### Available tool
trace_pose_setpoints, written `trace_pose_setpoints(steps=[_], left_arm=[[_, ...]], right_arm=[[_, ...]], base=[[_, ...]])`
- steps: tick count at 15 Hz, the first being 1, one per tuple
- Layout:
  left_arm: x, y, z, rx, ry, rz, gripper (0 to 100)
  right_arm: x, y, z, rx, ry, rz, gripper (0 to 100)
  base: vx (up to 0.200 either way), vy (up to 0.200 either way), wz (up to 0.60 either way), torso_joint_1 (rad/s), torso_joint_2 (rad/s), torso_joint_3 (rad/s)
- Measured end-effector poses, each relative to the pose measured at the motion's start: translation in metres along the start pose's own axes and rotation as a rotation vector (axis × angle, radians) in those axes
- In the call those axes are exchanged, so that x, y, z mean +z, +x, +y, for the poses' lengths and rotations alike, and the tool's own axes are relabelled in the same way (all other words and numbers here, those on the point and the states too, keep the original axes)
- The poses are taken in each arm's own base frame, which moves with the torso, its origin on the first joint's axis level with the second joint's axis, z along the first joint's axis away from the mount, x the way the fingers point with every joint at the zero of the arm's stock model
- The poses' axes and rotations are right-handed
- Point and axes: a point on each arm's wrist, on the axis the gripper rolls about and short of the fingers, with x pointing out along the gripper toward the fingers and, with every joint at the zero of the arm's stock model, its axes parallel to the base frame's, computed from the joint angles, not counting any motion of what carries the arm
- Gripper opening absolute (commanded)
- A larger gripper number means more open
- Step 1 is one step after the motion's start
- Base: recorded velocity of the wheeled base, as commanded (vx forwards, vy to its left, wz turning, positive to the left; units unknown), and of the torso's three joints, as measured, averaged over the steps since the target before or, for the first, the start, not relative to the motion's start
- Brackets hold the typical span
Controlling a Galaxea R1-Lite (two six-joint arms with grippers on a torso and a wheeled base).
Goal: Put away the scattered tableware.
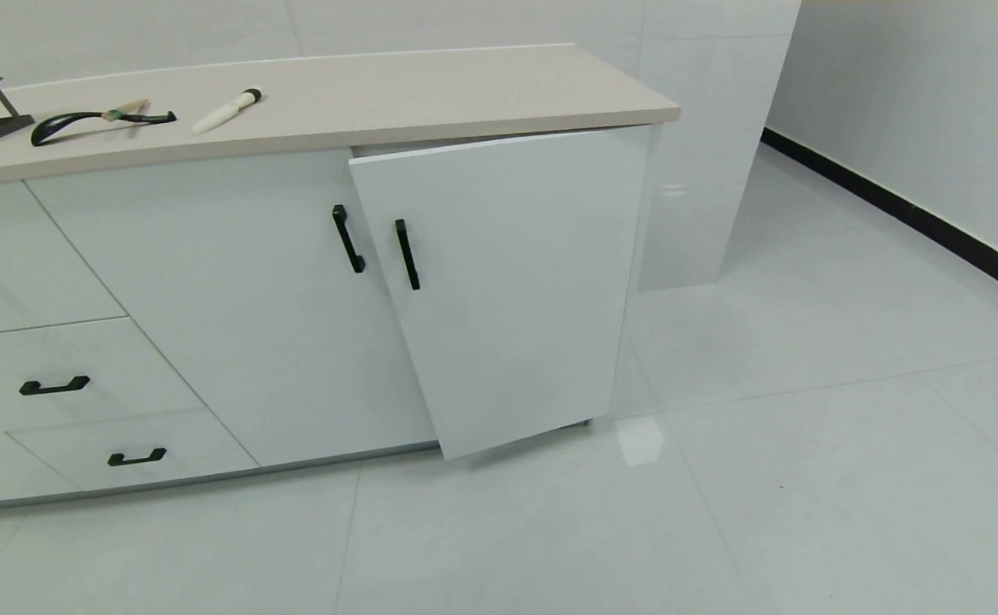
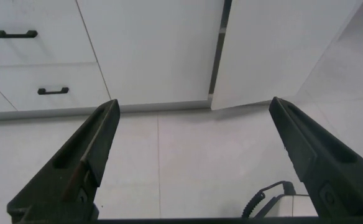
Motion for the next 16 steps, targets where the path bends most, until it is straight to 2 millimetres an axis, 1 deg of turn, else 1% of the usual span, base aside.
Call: trace_pose_setpoints(steps=[7,16], left_arm=[[0.0000,0.0000,0.0000,0.001,0.003,0.000,100],[-0.0004,0.0001,0.0000,0.001,0.005,0.002,100]], right_arm=[[-0.0001,0.0000,0.0000,-0.001,0.002,0.001,0],[-0.0001,0.0000,0.0001,-0.003,0.003,0.001,0]], base=[[0.000,0.200,0.00,0.004,0.00,0.002],[0.200,0.200,0.00,0.005,0.00,0.002]])
